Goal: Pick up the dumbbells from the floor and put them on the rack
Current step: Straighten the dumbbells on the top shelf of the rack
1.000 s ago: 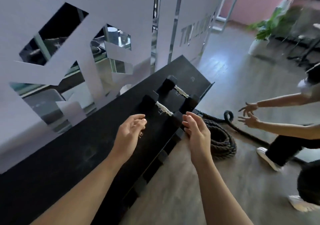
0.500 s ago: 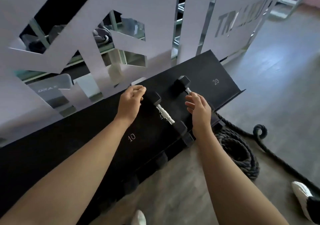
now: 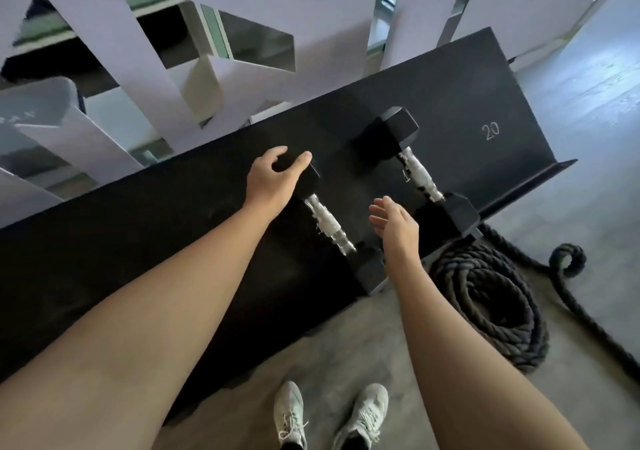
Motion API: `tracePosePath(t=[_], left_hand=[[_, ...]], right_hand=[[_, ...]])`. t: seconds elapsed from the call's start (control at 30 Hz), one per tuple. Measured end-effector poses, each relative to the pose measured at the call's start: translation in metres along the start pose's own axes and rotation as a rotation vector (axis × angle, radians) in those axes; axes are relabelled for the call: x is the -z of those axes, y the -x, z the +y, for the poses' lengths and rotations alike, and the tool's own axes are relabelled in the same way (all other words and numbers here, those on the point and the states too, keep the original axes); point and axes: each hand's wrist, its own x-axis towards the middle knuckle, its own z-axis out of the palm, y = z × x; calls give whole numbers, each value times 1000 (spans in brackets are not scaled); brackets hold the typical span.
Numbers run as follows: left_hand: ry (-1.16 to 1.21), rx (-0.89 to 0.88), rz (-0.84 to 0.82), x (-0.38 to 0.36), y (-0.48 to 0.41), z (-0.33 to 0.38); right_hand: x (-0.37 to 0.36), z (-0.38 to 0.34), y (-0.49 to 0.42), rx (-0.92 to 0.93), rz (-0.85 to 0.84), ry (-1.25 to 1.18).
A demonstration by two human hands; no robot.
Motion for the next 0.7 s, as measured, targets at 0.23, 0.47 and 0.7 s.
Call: tracePosePath(t=[0.23, 0.47, 0.7], left_hand=[[-184, -38, 45, -26, -31, -6], [-193, -51, 81, -27, -37, -7], [-255, -99, -11, -33, -43, 5]], right_hand=[[0, 48, -38, -187, -17, 110], [-3, 50, -39, -280, -57, 397], [-8, 65, -32, -386, -5, 304]])
